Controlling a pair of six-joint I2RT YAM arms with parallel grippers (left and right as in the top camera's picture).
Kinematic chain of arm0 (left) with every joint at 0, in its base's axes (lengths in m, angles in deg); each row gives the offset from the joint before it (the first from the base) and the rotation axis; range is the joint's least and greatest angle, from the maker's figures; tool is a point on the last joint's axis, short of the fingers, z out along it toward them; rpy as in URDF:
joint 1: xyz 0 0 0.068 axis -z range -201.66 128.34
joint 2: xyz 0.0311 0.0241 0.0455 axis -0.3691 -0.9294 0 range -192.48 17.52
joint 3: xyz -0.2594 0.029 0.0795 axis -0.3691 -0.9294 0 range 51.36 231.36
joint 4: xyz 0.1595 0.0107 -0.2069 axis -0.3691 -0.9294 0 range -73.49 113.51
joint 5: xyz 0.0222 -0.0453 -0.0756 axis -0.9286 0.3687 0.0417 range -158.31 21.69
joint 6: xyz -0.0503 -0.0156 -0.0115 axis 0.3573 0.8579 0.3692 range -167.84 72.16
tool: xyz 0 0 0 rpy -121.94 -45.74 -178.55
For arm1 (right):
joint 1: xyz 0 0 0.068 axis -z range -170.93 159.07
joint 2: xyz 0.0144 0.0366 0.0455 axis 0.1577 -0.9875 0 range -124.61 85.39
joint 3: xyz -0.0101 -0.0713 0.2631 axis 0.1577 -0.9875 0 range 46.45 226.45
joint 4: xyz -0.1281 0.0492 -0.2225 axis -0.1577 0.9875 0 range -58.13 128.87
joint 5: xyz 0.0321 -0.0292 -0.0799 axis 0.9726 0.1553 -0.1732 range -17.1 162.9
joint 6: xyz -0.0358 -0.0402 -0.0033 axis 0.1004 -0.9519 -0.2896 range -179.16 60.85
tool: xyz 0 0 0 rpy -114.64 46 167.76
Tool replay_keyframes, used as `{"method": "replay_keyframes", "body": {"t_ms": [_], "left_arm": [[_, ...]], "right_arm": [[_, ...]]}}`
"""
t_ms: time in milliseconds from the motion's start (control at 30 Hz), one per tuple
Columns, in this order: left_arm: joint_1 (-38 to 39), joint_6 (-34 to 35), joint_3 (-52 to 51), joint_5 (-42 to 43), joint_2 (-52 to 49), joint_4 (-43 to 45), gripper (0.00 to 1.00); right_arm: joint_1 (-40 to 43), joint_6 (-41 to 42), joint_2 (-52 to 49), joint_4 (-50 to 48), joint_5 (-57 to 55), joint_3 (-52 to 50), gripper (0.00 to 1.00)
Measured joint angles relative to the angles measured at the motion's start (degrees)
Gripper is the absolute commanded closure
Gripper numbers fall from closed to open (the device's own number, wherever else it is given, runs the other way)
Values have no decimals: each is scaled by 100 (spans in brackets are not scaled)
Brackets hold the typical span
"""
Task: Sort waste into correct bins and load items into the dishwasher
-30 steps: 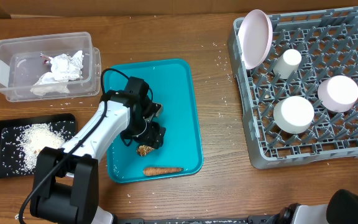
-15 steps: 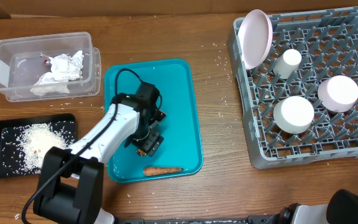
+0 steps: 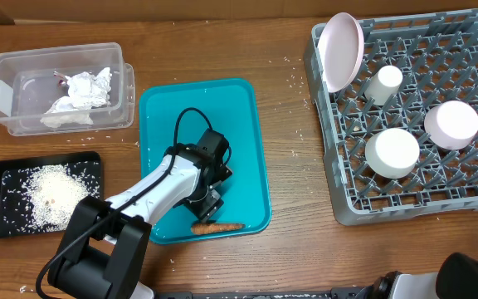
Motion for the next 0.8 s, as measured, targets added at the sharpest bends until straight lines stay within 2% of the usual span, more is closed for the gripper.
{"method": "replay_keyframes", "body": {"t_ms": [67,167,233,267,600,800], "left_arm": [[0,4,0,-37,13,122,26],[0,61,0,-76,20,197,39],[0,136,0,-118,20,214,41],[0,199,0,-138,20,219,46],[0,730,0,-247,20,234,51],[0,1349,0,-269,20,208,60]], "right_arm": [[0,-2,0,-4,0,0,0],[0,-2,0,-2,0,0,0],[0,0,0,-4,-2,0,0],[0,-2,0,-2,-2,0,0],[0,-4,0,-2,-2,0,0],[0,-2,0,-4,-2,0,0]]}}
